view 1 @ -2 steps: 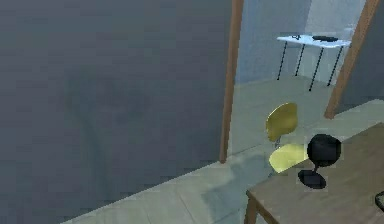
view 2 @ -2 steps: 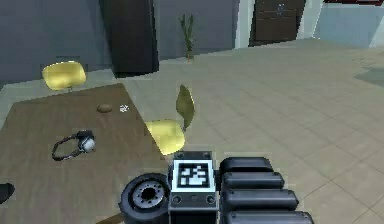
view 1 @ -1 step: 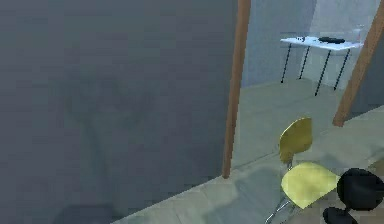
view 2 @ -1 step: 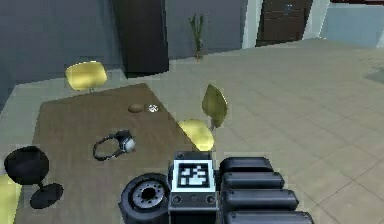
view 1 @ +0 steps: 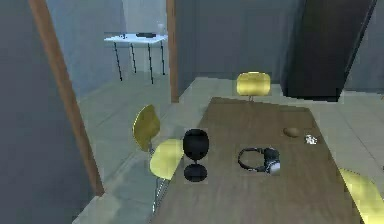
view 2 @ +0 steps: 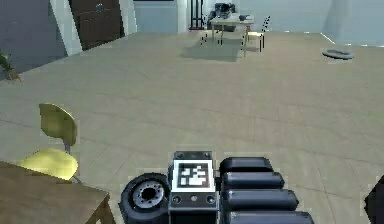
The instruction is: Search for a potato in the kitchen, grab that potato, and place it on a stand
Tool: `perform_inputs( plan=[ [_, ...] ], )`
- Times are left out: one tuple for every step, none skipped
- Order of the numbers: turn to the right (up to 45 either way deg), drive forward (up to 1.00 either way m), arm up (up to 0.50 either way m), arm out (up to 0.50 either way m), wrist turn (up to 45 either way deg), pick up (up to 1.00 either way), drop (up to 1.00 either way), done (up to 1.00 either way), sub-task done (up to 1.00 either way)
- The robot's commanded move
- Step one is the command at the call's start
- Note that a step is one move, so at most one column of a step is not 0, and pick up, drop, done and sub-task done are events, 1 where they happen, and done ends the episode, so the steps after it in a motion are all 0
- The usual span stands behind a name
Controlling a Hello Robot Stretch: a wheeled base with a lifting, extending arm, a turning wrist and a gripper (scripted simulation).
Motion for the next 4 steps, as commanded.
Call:
perform_inputs(
  plan=[
    [45.0, 0.00, 0.00, 0.00, 0.0, 0.00, 0.00, 0.00, 0.00],
    [45.0, 0.00, 0.00, 0.00, 0.0, 0.00, 0.00, 0.00, 0.00],
    [12.0, 0.00, 0.00, 0.00, 0.0, 0.00, 0.00, 0.00, 0.00],
    [0.0, 0.70, 0.00, 0.00, 0.0, 0.00, 0.00, 0.00, 0.00]
  ],
)
